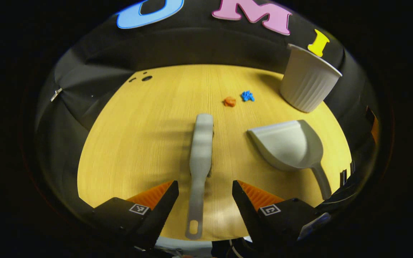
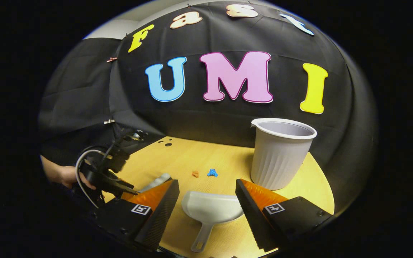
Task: Pick up the small broom and dustpan from the desktop, sweep the trash into the dustpan with the broom, and then empty the trash into the garbage bin.
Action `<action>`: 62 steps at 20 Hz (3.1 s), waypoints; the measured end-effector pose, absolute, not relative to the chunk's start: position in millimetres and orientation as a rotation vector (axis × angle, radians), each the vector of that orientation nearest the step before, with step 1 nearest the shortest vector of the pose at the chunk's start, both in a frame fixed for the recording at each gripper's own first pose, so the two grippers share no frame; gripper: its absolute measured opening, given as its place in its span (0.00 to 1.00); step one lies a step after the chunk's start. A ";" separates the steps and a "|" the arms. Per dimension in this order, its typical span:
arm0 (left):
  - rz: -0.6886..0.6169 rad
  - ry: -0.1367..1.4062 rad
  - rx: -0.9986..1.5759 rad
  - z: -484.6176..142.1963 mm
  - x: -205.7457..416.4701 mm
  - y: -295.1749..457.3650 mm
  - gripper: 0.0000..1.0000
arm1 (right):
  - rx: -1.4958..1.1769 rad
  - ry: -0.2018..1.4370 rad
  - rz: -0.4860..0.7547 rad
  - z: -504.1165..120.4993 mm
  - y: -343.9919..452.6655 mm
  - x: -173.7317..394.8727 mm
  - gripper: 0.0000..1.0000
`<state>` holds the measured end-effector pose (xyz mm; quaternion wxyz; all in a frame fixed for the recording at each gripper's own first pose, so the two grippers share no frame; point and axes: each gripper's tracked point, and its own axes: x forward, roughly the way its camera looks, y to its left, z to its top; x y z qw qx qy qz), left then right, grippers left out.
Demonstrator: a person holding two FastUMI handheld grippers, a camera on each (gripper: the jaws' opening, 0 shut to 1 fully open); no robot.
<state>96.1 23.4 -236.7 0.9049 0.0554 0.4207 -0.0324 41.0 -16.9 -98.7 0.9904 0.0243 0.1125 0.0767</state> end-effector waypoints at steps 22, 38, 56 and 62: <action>-0.114 1.029 0.176 -285.2 129.5 21.0 0.35 | 0.128 0.461 0.058 -162.7 -21.7 24.4 0.99; -0.112 0.763 0.054 -213.5 115.5 39.4 0.25 | 0.154 0.839 -0.004 -248.4 -8.0 4.2 0.99; -0.140 0.700 -0.076 -180.2 93.7 59.8 0.26 | 0.163 1.079 -0.164 -339.8 -9.2 40.6 0.93; -0.143 0.731 -0.055 -189.8 96.9 52.0 0.26 | 0.118 1.084 -0.085 -339.7 -2.6 43.0 0.40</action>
